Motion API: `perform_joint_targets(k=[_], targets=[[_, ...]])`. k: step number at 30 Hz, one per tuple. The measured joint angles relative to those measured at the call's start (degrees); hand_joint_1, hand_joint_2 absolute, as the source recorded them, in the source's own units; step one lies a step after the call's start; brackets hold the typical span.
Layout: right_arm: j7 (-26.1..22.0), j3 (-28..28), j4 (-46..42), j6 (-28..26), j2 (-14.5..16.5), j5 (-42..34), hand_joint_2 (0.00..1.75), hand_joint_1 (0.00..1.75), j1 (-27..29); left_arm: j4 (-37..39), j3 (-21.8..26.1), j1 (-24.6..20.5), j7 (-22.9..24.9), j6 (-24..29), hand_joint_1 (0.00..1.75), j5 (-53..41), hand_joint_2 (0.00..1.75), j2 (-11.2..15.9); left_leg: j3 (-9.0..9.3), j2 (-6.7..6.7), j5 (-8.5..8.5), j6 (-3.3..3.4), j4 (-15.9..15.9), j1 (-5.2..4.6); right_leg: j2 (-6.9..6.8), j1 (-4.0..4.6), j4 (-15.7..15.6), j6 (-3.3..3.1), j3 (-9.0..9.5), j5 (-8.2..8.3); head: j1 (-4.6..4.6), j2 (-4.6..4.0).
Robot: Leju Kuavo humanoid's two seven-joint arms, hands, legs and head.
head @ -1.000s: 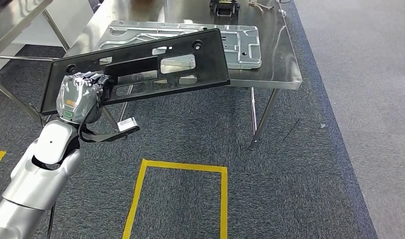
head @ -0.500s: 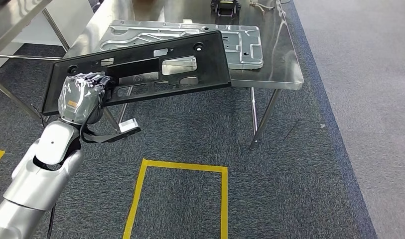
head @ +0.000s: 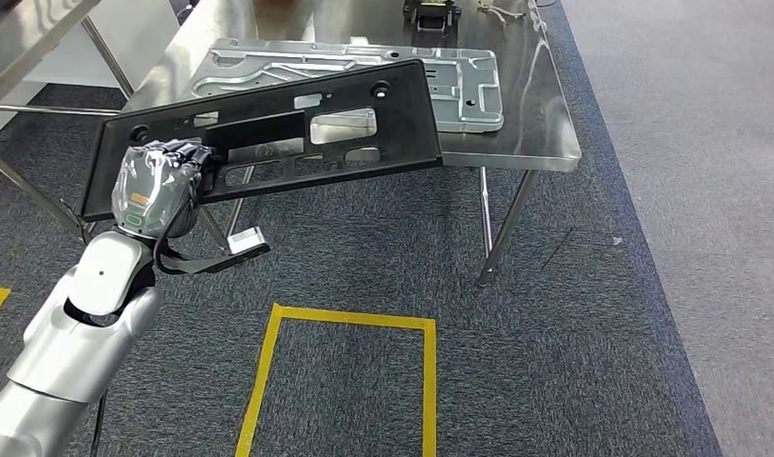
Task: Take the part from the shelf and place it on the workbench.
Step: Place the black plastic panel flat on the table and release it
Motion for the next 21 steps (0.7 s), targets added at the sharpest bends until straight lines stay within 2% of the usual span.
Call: perform_joint_targets(k=[2,3,6,7,8,9,10,11,12,13,15,17,19,21], targets=[[0.0,0.0,0.0,0.0,0.0,0.0,0.00,0.00,0.0,0.0,0.0,0.0,0.1,0.0,1.75,-0.2,1.75,-0.1,1.33,0.19,0.74,0.58,-2.0,0.36,-0.08,0.23,0.5,0.38,0.15,-0.59,0.01,0.00],[0.0,0.0,0.0,0.0,0.0,0.0,0.00,0.00,-0.1,0.0,0.0,0.0,0.1,-0.1,1.75,-0.2,1.75,-0.1,1.99,0.30,1.13,0.68,-3.0,0.63,-0.11,0.32,2.4,0.47,-0.57,-1.73,0.01,0.00],[0.0,0.0,0.0,0.1,-0.1,0.0,0.00,0.00,0.0,0.1,-0.1,0.1,0.1,-0.2,1.75,-0.3,1.75,-0.2,2.39,0.43,1.20,0.60,-3.4,0.91,-0.14,-0.14,12.8,1.00,-5.86,-6.45,0.01,0.00],[0.0,0.0,0.0,0.1,-0.1,0.0,0.00,0.00,0.0,0.2,-0.1,0.3,0.1,-0.2,1.75,-0.4,1.75,-0.2,2.39,0.41,1.02,0.43,-3.2,0.98,-0.15,-0.38,14.7,1.26,-7.00,-6.72,0.01,0.00],[0.0,0.0,0.0,0.1,-0.1,0.0,0.00,0.00,0.0,0.2,-0.2,0.5,0.1,-0.2,1.75,-0.5,1.75,-0.3,2.39,0.36,0.75,0.15,-2.9,1.12,-0.16,-0.64,14.3,1.55,-7.00,-5.77,0.01,0.00],[0.0,0.0,0.0,0.1,-0.2,0.1,0.00,0.00,0.0,0.2,-0.2,0.6,0.1,-0.2,1.75,-0.5,1.75,-0.3,2.40,0.29,0.33,-0.23,-2.5,1.34,-0.16,-0.93,11.7,1.84,-5.81,-3.89,0.01,0.00],[0.0,0.0,0.0,0.1,-0.2,0.1,0.00,0.00,0.1,0.2,-0.2,0.6,0.1,-0.2,1.75,-0.6,1.75,-0.3,2.37,0.24,-0.20,-0.69,-1.8,1.58,-0.15,-1.25,7.7,2.17,-3.95,-1.91,0.01,0.00],[0.0,0.0,0.0,0.2,-0.3,0.1,0.00,0.00,0.1,0.2,-0.2,0.6,0.1,-0.2,1.75,-0.6,1.75,-0.3,2.20,0.19,-0.82,-1.23,-1.1,1.62,0.02,-1.37,4.3,2.31,-2.21,-0.62,0.02,0.00],[0.0,0.0,0.0,0.2,-0.3,0.1,0.00,0.00,0.1,0.3,-0.2,0.6,0.1,-0.2,1.75,-0.8,1.75,-0.3,1.99,0.15,-1.40,-1.70,-0.5,1.61,0.21,-1.41,2.1,2.07,-1.06,-0.08,0.01,0.00],[0.0,0.0,0.0,0.3,-0.3,0.2,0.00,0.00,0.1,0.3,-0.2,0.5,0.1,-0.3,1.75,-0.9,1.75,-0.3,1.85,0.12,-1.84,-2.08,0.0,1.56,0.39,-1.32,1.2,1.64,-0.60,-0.25,0.01,0.00],[0.0,0.0,0.0,0.4,-0.4,0.2,0.00,0.00,0.0,0.4,-0.4,0.4,0.2,-0.4,1.75,-1.2,1.75,-0.3,1.88,0.00,-2.28,-2.61,0.2,1.60,0.54,-1.09,1.5,0.39,-0.53,-0.79,-0.02,0.00],[0.1,-0.1,0.0,0.4,-0.5,0.2,0.00,0.00,-0.1,0.4,-0.5,0.3,0.2,-0.4,1.75,-1.4,1.75,-0.4,1.77,0.38,-3.01,-3.06,1.4,1.78,0.45,-1.12,1.5,-0.48,-0.05,-1.10,-0.02,0.00],[0.1,-0.1,0.0,0.4,-0.5,0.2,0.00,0.00,0.0,0.5,-0.5,0.2,0.2,-0.4,1.75,-1.5,1.75,-0.5,-0.75,1.07,-5.30,-3.40,6.9,1.84,0.34,-1.11,1.4,-1.16,0.58,-1.52,-0.02,0.00],[0.1,-0.1,0.0,0.4,-0.5,0.3,0.00,0.00,0.0,0.7,-0.6,0.1,0.3,-0.4,1.75,-1.6,1.75,-0.5,-5.32,1.29,-7.78,-3.51,14.7,1.83,0.29,-0.90,1.4,-1.50,1.17,-2.12,-0.02,0.00]])
